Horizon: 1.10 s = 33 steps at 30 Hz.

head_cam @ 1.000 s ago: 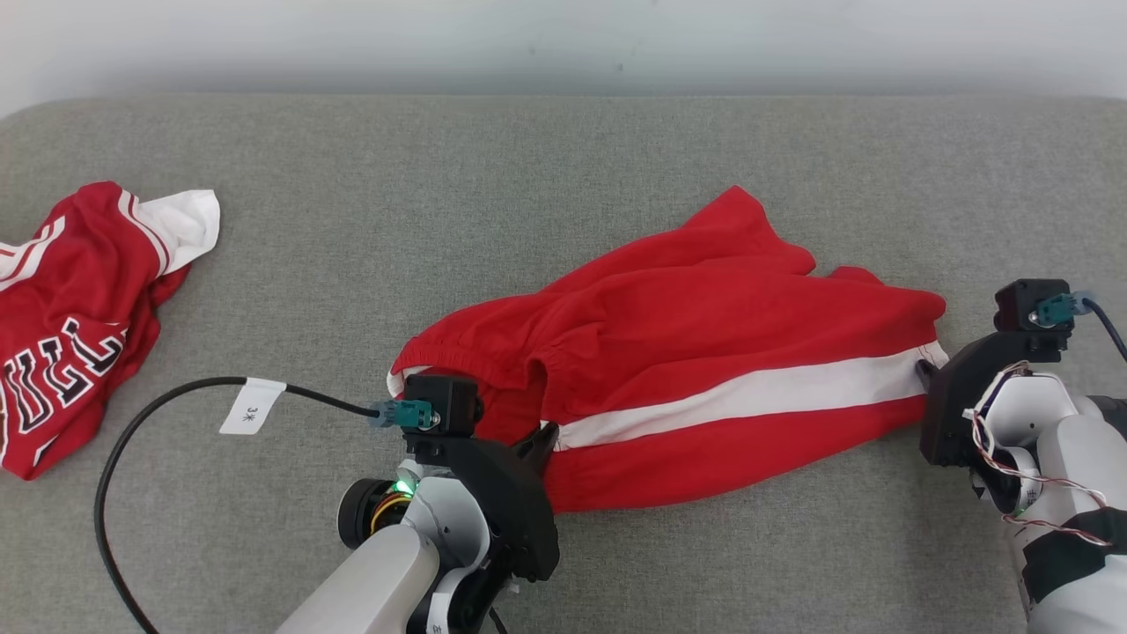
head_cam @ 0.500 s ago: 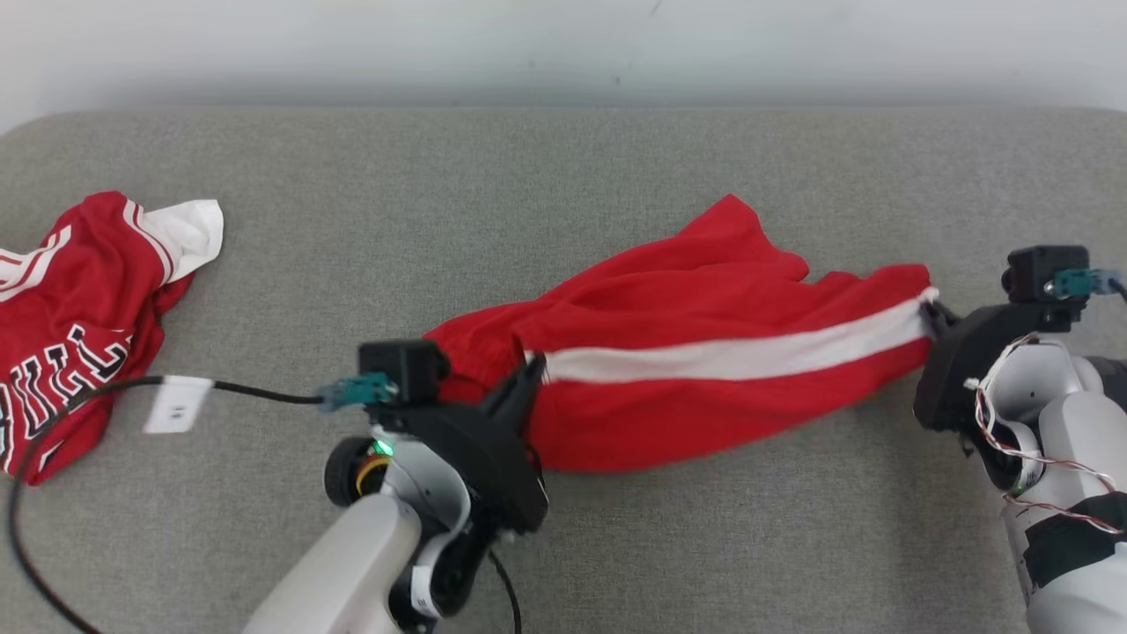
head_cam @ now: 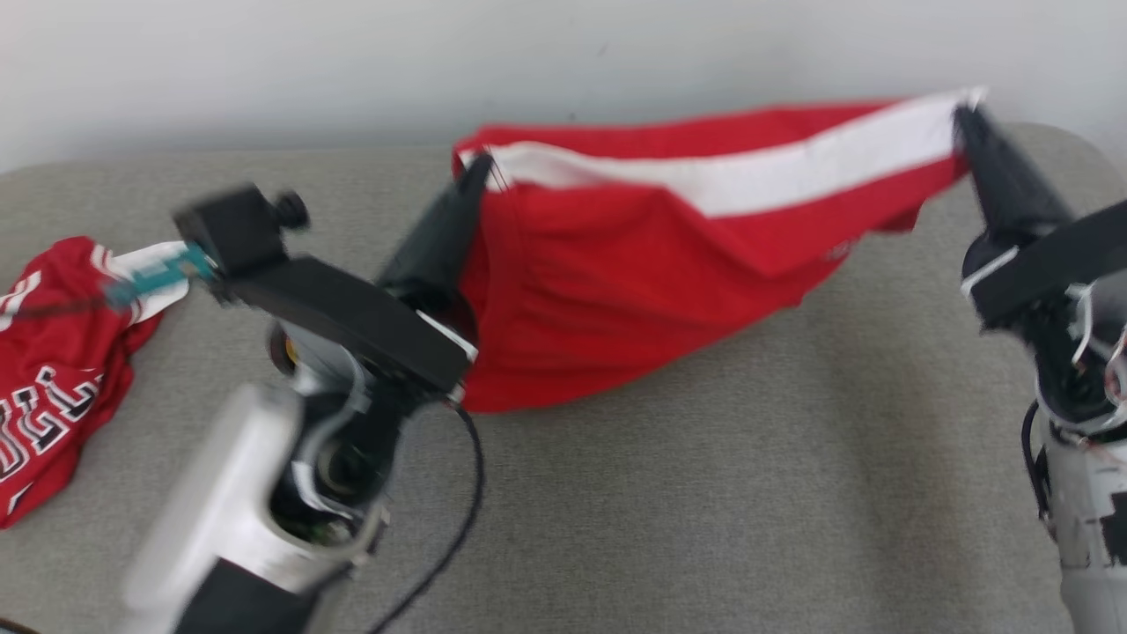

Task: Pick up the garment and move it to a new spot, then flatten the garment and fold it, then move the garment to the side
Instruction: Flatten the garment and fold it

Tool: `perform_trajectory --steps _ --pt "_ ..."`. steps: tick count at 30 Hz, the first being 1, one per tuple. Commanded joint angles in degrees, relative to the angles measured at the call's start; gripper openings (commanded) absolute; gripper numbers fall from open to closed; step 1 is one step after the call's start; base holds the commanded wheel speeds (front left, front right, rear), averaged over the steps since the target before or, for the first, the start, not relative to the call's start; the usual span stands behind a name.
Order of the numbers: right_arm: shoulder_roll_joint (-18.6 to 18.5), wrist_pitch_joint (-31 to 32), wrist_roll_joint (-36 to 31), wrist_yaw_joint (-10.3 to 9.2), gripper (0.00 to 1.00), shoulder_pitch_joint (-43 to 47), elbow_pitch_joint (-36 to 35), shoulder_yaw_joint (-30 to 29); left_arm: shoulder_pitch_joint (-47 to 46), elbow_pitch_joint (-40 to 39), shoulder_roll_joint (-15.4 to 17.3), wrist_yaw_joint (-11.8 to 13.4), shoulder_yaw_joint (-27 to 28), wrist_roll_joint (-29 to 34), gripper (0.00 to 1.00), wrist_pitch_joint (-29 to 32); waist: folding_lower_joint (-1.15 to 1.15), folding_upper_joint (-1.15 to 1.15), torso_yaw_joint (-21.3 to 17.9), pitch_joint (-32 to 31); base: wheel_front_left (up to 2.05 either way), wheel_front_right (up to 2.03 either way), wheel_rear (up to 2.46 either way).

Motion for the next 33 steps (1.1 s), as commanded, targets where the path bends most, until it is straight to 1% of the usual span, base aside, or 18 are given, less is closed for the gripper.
perform_trajectory --steps 1,2,4,7,11,14,16,18,19,21,23,25,27,29,30,32,33 --pt "0.3 -1.2 1.1 0.08 0.00 -1.7 -1.6 0.2 -2.1 -1.4 1.2 0.0 0.8 -1.1 0.00 1.4 0.01 0.00 -1.7 1.1 0.00 0.00 0.00" --pt "0.1 -1.9 1.8 0.08 0.00 -2.7 -2.9 1.2 -3.5 -2.2 2.7 -0.4 1.3 -1.3 0.00 3.0 0.01 0.00 -2.5 1.6 0.00 0.00 0.00" --pt "-0.1 -4.0 3.6 0.08 0.00 -5.8 -4.7 2.9 -6.7 -3.2 6.2 0.1 3.0 -1.3 0.00 5.9 0.01 0.00 -4.1 2.7 0.00 0.00 0.00" --pt "-0.4 -7.6 4.9 0.08 0.00 -11.3 -6.3 5.1 -12.3 -4.0 8.0 1.1 6.2 -3.7 0.00 8.9 0.01 0.00 -6.1 4.4 0.00 0.00 0.00" --pt "-0.4 -11.9 3.8 0.08 0.00 -18.9 -3.8 5.9 -19.0 -3.7 8.3 3.5 9.8 -5.7 0.00 10.4 0.01 0.00 -7.8 7.6 0.00 0.00 0.00" --pt "0.0 -12.0 2.6 0.08 0.00 -24.2 1.2 7.1 -22.9 -1.4 9.2 3.3 10.6 -5.1 0.00 10.6 0.01 0.00 -9.0 10.7 0.00 0.00 0.00" --pt "0.4 -12.5 1.0 0.08 0.00 -27.9 5.1 8.1 -24.5 0.5 8.7 3.6 11.3 -4.9 0.00 9.5 0.01 0.00 -9.5 12.9 0.00 0.00 0.00" --pt "0.9 -13.5 -1.2 0.08 0.00 -31.4 9.2 9.2 -26.3 2.8 8.0 3.0 12.4 -4.2 0.00 7.3 0.01 0.00 -9.8 15.0 0.00 0.00 0.00" --pt "1.3 -14.5 -2.5 0.08 0.00 -33.1 11.5 9.5 -27.1 4.3 7.8 2.4 12.9 -3.8 0.00 5.8 0.01 0.00 -10.0 15.9 0.00 0.00 0.00" --pt "2.0 -17.7 -6.0 0.08 0.00 -37.0 15.3 10.1 -29.3 7.1 7.5 0.3 13.9 -2.5 0.00 2.1 0.01 0.00 -10.3 17.3 0.00 0.00 0.00" --pt "2.4 -21.2 -10.1 0.08 0.00 -41.4 18.7 10.5 -32.7 9.3 7.6 -3.4 14.3 -0.7 0.00 -1.8 0.01 0.00 -10.6 19.3 0.00 0.00 0.00" --pt "3.6 -25.9 -13.0 0.07 0.00 -45.3 21.6 10.1 -34.9 11.6 7.2 -6.9 15.5 0.2 0.00 -6.1 0.01 0.00 -10.7 20.6 0.00 0.00 0.00" --pt "4.1 -30.2 -15.8 0.07 0.00 -48.7 23.6 9.4 -37.3 13.1 6.8 -9.8 16.3 0.8 0.00 -10.0 0.01 0.00 -10.7 21.1 0.00 0.00 0.00" --pt "3.9 -32.0 -18.2 0.06 0.00 -50.7 24.9 9.9 -39.0 13.8 5.9 -11.6 16.2 0.3 0.00 -12.2 0.01 0.00 -10.3 21.4 0.00 0.00 0.00" --pt "3.9 -32.0 -18.2 0.06 0.00 -50.7 24.9 9.9 -39.0 13.8 5.9 -11.6 16.2 0.3 0.00 -12.2 0.01 0.00 -10.3 21.4 0.00 0.00 0.00" --pt "3.0 -32.5 -20.3 0.06 0.00 -51.2 25.9 12.6 -38.9 14.4 5.3 -12.6 15.2 -0.8 0.00 -12.8 0.01 0.00 -9.8 21.6 0.00 0.00 0.00" --pt "2.5 -32.7 -20.3 0.06 0.00 -50.8 26.5 13.8 -38.1 14.5 5.3 -12.9 14.3 -0.8 0.00 -12.9 0.01 0.00 -9.6 21.8 0.00 0.00 0.00"
